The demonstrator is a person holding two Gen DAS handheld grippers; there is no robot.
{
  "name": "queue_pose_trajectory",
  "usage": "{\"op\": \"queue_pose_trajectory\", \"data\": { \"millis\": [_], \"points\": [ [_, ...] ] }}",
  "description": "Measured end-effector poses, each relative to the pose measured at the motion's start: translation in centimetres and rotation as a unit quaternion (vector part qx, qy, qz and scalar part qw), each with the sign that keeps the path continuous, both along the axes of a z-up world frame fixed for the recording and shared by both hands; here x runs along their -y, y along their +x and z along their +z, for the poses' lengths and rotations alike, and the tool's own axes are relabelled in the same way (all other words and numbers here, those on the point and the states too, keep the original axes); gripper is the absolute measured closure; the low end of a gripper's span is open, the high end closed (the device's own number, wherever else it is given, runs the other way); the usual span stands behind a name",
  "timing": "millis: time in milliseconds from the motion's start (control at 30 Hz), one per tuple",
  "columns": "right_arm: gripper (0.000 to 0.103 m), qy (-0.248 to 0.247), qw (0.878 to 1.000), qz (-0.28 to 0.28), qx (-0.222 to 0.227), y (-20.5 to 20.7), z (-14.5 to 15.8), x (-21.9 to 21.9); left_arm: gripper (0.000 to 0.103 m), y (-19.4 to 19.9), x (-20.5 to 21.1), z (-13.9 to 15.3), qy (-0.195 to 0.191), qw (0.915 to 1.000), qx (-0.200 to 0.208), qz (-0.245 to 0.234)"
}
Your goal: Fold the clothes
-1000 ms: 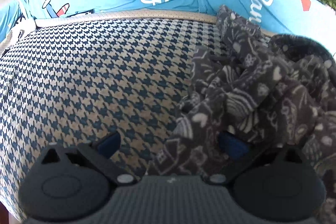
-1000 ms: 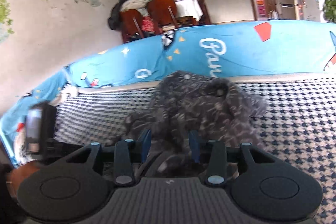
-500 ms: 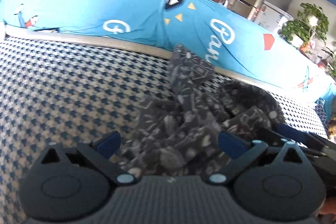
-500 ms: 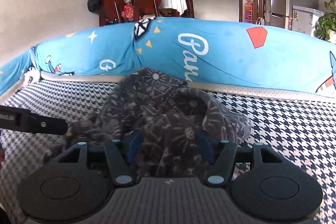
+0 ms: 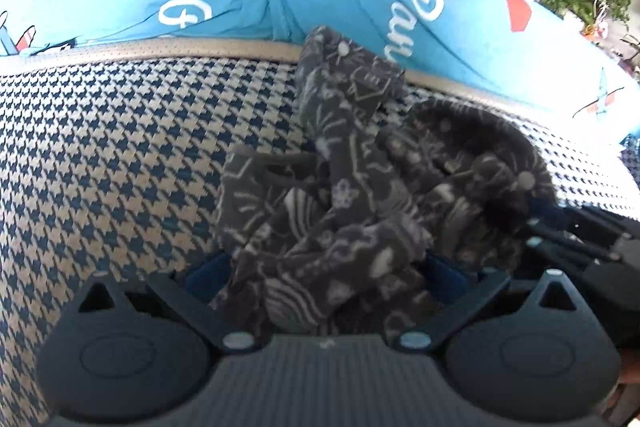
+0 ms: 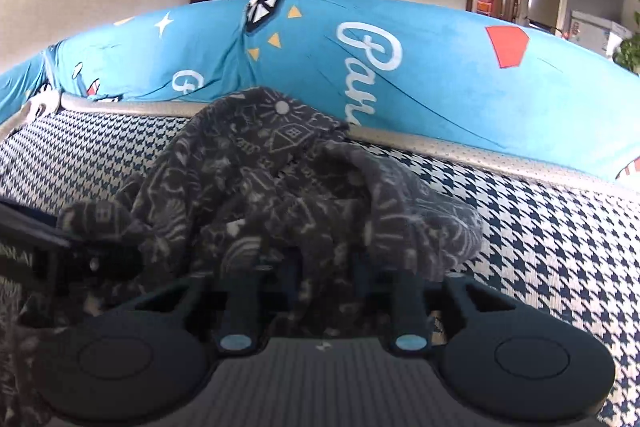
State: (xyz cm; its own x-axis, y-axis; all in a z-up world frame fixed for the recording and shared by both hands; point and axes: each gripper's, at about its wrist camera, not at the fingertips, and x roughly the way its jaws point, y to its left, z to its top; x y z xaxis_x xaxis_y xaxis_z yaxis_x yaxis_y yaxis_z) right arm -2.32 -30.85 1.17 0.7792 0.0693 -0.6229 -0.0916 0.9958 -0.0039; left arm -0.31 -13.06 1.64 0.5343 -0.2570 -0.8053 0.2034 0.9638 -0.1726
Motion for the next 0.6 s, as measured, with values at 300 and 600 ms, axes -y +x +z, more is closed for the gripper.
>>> {"op": "queue_pose_trajectory", "data": {
  "millis": [300,600],
  "points": [
    [0.093,0.027,0.992,-0.093,0.082,-2.1,3.0,2.8,0.0,-0.5,-0.3,1.5,0.0,0.9987,0.045,0.025],
    [0.099,0.017,0.946,-0.28,0.163,-4.4,6.1,7.7,0.0,-0.5,-1.3,3.0,-0.002,0.9956,0.075,0.057]
  ]
}}
